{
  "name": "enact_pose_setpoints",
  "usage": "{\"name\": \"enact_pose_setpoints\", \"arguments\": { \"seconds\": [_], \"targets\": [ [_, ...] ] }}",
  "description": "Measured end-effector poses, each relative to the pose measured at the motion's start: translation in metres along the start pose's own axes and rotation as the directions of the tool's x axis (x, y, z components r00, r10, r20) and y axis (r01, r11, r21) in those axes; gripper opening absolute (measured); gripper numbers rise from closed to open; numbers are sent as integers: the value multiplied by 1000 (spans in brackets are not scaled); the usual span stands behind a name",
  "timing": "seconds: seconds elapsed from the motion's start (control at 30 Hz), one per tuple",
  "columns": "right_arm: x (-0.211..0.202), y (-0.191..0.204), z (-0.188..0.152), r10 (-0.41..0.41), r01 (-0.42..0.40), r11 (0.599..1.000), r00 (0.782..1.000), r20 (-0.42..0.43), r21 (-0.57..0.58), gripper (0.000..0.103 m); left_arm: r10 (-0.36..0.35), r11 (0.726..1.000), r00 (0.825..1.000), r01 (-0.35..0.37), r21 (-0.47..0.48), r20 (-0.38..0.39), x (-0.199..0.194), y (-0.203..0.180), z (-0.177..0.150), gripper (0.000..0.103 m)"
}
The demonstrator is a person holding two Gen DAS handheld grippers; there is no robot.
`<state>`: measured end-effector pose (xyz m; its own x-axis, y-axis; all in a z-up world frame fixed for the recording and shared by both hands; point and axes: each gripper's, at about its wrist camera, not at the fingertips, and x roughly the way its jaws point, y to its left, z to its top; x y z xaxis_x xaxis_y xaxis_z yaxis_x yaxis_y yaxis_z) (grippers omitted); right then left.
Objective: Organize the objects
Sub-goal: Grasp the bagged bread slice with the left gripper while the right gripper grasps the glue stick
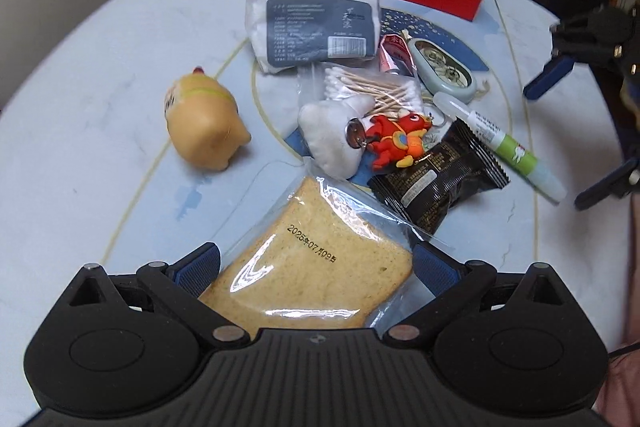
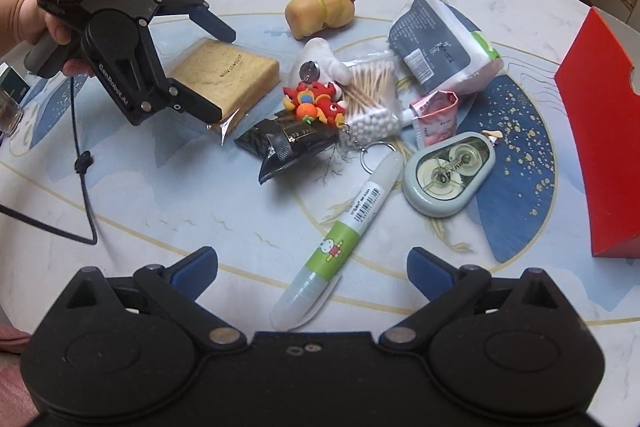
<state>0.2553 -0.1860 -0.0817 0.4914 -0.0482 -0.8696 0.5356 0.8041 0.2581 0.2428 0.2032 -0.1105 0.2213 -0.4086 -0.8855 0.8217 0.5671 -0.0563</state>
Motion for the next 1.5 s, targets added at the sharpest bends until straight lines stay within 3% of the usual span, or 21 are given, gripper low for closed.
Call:
{"name": "enact_pose_setpoints", "arguments": {
  "seconds": [0.33,0.57,0.67,0.83,1.13,1.23,1.4,1.5],
  "targets": [
    [20,-4,3,0,1,999,999,-44,38,93,-45,992,997,51,-113,55,-2,1,-18,103],
    [29,-1,3,-22,24,999,998,-57,33,88,-53,994,996,60,-89,74,-11,-25,-32,103],
    [30,1,4,-32,34,999,998,-52,25,85,-13,999,995,18,-50,98,-18,-39,-38,103],
    [30,6,5,-67,67,998,997,-46,-3,80,59,993,995,-66,94,78,-17,-63,-47,103],
    [29,8,0,-126,126,992,992,-13,-20,67,144,989,987,-143,-23,70,-9,-60,-48,103],
    [25,5,-1,-135,135,991,991,2,-4,55,172,983,983,-167,-75,70,-9,-62,-47,102],
    [19,-7,-5,-153,152,988,988,25,38,27,209,968,976,-197,-159,67,-11,-69,-45,97],
    [16,-15,-8,-143,140,988,989,37,62,19,232,948,970,-210,-240,66,-16,-73,-44,89]
  ]
}}
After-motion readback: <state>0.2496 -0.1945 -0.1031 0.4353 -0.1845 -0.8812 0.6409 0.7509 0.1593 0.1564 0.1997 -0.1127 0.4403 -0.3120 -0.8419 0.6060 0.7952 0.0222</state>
